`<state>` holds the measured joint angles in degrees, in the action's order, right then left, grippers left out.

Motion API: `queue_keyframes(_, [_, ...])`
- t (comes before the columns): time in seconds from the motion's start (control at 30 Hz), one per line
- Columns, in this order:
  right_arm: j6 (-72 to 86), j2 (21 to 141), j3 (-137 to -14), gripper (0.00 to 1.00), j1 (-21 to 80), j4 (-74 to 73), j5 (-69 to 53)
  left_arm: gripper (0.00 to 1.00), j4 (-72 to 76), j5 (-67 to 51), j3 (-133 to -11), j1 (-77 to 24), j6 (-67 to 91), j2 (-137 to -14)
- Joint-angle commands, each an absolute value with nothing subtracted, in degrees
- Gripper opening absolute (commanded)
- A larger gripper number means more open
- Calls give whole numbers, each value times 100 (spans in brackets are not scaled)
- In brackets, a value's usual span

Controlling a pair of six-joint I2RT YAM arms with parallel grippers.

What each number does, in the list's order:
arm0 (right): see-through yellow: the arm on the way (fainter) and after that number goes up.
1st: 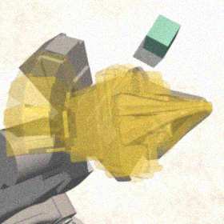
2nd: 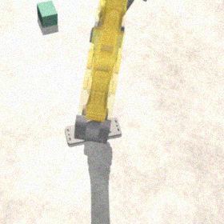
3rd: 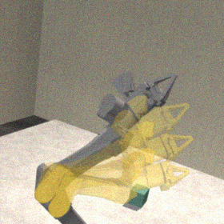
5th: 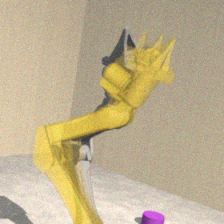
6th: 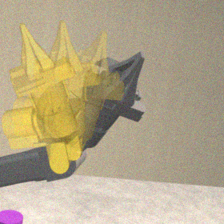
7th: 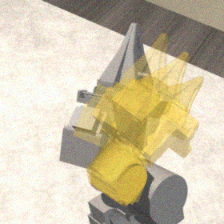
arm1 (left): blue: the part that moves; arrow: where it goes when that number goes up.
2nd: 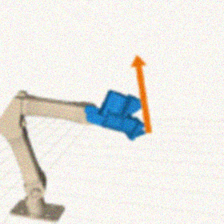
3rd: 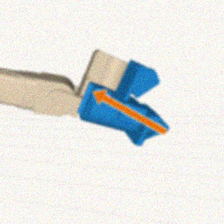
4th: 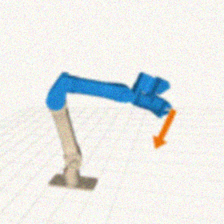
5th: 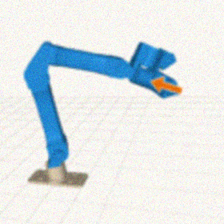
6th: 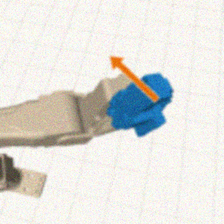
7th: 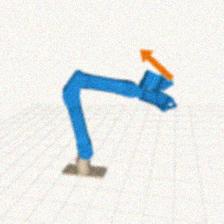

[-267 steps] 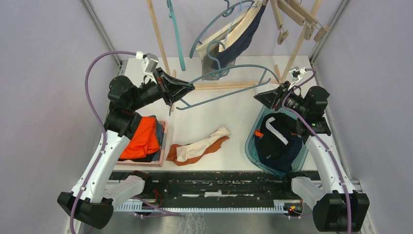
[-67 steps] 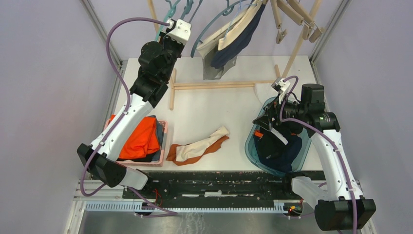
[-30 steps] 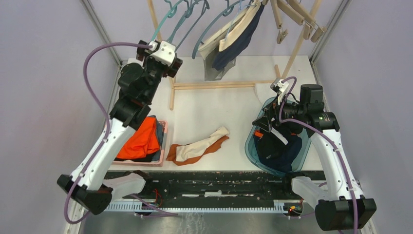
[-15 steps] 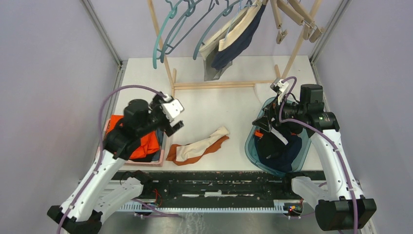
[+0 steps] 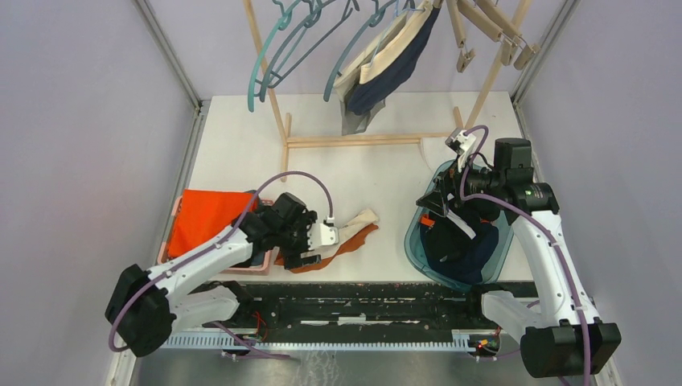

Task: Remove the underwear clipped to the hanger
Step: Pick up the underwear from the center of the board.

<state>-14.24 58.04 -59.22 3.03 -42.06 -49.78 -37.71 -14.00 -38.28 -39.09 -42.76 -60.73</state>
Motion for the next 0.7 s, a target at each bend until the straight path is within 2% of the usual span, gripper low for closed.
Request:
queue_keyframes(0.0, [-1433,5818,-5958,100,342,-4043,-4966,90,-3176,-1050,-3626,-4207,-4603,-6403])
queue_keyframes(0.07, [-1440,5811,-5957,100,343,-4050,-4966,85,-3041,-912,-3552,-4329,-4590,-6574])
queue_keyframes(0.17, [-1457,5797,-5951,100,343,-4059,-4974,69,-2917,-860,-3488,-4430,-4539,-6835])
queue_keyframes(0.27, [-1468,5776,-5945,100,343,-4065,-4979,49,-2882,-824,-3478,-4494,-4490,-7044])
queue_keyframes(0.43, [-1468,5792,-5951,100,343,-4067,-4988,7,-3121,-883,-3666,-4521,-4476,-6985])
queue_keyframes(0.47, [-1468,5799,-5956,100,343,-4066,-4992,3,-3220,-889,-3768,-4522,-4475,-6923])
queue_keyframes(0.67, [-1391,5784,-5931,100,342,-3978,-5000,3,-3721,-1117,-4731,-4511,-4457,-6297])
